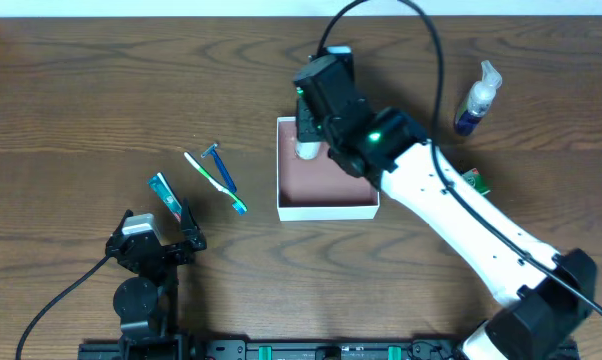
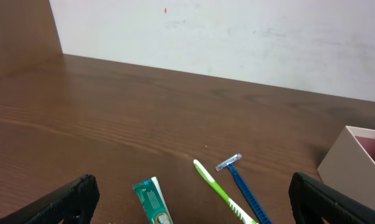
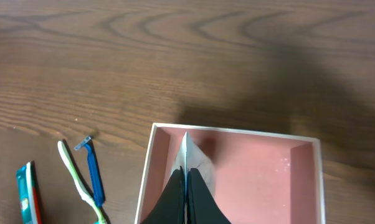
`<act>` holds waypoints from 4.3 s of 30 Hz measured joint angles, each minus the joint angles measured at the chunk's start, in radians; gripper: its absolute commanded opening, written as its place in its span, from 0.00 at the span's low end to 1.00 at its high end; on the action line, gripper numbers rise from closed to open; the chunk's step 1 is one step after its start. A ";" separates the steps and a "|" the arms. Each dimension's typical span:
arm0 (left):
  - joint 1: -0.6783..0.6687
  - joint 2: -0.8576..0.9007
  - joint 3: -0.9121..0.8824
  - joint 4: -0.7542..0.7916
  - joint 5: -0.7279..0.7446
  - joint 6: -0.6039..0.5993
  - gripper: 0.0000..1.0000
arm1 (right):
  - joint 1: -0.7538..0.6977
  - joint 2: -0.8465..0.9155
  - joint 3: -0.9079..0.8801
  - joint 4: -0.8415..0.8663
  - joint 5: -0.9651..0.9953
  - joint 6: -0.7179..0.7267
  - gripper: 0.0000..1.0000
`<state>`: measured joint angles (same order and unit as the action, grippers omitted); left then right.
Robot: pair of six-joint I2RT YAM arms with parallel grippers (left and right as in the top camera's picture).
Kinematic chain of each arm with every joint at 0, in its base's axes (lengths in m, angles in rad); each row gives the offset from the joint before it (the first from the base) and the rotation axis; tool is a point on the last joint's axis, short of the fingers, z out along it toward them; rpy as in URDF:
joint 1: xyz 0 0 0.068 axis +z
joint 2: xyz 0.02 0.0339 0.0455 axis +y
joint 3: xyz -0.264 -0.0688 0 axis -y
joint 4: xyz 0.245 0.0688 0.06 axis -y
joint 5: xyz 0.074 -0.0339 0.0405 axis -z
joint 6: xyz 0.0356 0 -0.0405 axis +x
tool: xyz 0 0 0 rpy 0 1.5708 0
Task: Pack container
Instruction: 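Carry the lotion tube with the right gripper over the box, then lower the lotion tube into the box's back-left corner and release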
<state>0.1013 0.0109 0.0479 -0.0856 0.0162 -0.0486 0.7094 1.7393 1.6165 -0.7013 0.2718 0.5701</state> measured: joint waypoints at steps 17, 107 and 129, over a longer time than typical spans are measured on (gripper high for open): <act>0.000 0.000 0.000 0.000 0.000 0.000 0.98 | 0.060 0.054 0.000 0.113 0.134 0.055 0.01; 0.000 0.000 0.000 0.000 0.000 0.000 0.98 | -0.016 0.122 0.024 0.074 -0.041 -0.283 0.01; 0.000 0.000 0.000 0.000 0.000 0.000 0.98 | -0.016 0.141 0.031 0.115 -0.010 -0.108 0.02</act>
<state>0.1013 0.0109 0.0479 -0.0856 0.0162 -0.0486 0.6937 1.8805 1.6474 -0.5861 0.2619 0.4625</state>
